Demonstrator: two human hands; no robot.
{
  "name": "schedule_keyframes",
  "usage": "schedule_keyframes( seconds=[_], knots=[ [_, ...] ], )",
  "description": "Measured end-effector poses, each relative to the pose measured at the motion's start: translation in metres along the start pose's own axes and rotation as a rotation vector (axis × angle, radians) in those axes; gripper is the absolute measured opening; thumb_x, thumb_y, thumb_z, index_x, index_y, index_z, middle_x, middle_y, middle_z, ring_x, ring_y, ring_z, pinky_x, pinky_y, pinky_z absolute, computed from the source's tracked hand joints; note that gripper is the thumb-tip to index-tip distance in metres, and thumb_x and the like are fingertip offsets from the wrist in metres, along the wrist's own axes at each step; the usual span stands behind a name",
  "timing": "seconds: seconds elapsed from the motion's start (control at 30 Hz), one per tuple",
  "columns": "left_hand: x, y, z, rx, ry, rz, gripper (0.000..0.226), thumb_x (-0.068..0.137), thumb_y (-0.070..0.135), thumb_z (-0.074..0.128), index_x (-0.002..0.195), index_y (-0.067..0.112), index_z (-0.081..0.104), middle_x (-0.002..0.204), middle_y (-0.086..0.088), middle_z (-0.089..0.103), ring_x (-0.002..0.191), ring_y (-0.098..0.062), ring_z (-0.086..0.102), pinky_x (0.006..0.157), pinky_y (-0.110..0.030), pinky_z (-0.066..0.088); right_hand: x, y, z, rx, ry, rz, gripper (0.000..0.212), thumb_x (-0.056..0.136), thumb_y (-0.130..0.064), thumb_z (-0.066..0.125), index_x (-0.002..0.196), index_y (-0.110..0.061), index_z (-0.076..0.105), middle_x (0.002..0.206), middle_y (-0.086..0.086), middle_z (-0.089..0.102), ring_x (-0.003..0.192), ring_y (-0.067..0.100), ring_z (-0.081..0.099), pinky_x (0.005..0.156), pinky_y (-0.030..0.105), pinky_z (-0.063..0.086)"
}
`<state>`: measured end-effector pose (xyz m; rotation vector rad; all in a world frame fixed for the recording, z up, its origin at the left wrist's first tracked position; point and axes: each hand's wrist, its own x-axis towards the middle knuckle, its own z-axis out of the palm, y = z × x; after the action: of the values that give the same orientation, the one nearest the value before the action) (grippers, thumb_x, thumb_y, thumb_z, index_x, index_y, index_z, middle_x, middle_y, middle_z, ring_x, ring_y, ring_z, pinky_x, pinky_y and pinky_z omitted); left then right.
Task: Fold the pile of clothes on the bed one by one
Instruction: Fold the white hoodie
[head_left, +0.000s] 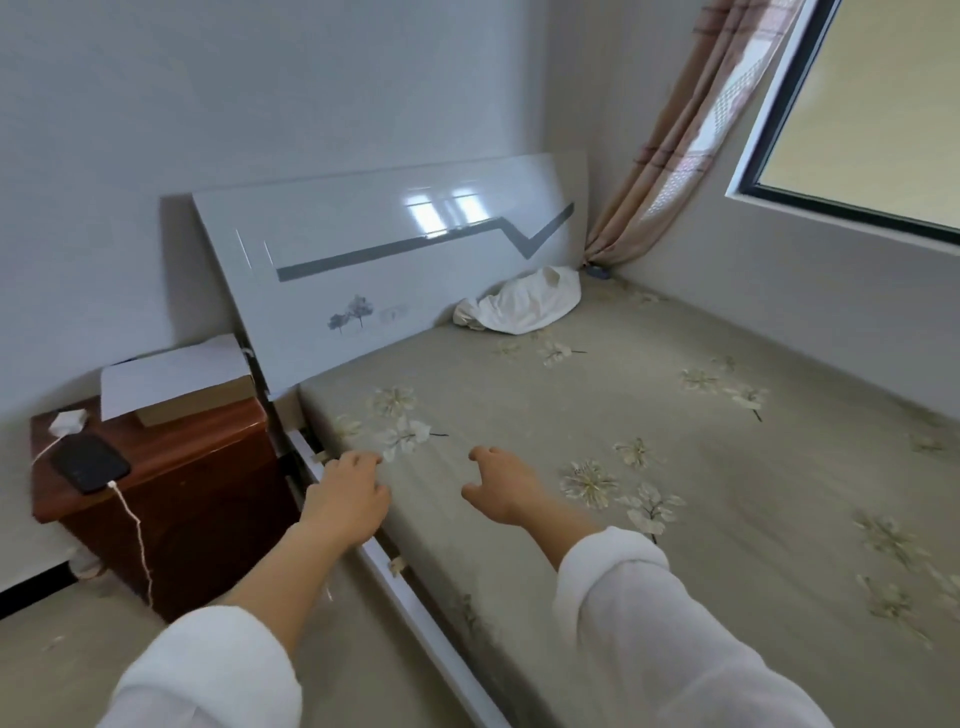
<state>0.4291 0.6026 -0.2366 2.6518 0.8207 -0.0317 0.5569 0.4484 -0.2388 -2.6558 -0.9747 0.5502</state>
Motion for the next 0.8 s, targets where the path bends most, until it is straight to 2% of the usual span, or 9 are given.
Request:
schedule_keyframes(
  seconds=[0.2, 0.33, 0.57, 0.8],
  knots=[
    [0.142, -0.059, -0.037, 0.038, -0.056, 0.108, 0.046, 0.098, 0.026, 0.036, 0.143, 0.018, 0.034, 0.147, -0.004, 0.035, 0.133, -0.024, 0.030, 0.104, -0.041, 0.036, 0.122, -0.046, -0.011, 0.075, 0.050, 0.124, 0.054, 0.093, -0.032, 0.050, 0.141, -0.013, 0.036, 0.139, 0.011, 0.045, 0.125, 0.030, 0.046, 0.100, 0.040, 0.041],
    [0.227, -0.075, -0.043, 0.059, -0.105, 0.179, 0.044, 0.098, 0.028, 0.036, 0.140, 0.018, 0.036, 0.144, -0.004, 0.039, 0.126, -0.022, 0.038, 0.099, -0.036, 0.036, 0.191, -0.055, -0.023, 0.092, 0.060, 0.212, 0.055, 0.093, -0.033, 0.051, 0.142, -0.013, 0.035, 0.138, 0.011, 0.046, 0.123, 0.030, 0.047, 0.102, 0.040, 0.041],
    [0.385, -0.084, -0.027, 0.045, -0.186, 0.285, 0.040, 0.098, 0.029, 0.035, 0.137, 0.018, 0.039, 0.140, -0.003, 0.041, 0.123, -0.020, 0.039, 0.100, -0.036, 0.038, 0.328, -0.036, -0.044, 0.101, 0.055, 0.315, 0.056, 0.095, -0.032, 0.051, 0.144, -0.012, 0.033, 0.144, 0.012, 0.041, 0.128, 0.030, 0.044, 0.103, 0.040, 0.039],
    [0.538, -0.088, -0.002, 0.027, -0.242, 0.279, 0.040, 0.098, 0.026, 0.038, 0.136, 0.015, 0.041, 0.138, -0.004, 0.043, 0.122, -0.020, 0.040, 0.097, -0.034, 0.039, 0.474, 0.001, -0.052, 0.112, 0.009, 0.378, 0.055, 0.096, -0.034, 0.050, 0.144, -0.012, 0.033, 0.142, 0.012, 0.044, 0.126, 0.029, 0.046, 0.101, 0.040, 0.042]
  ],
)
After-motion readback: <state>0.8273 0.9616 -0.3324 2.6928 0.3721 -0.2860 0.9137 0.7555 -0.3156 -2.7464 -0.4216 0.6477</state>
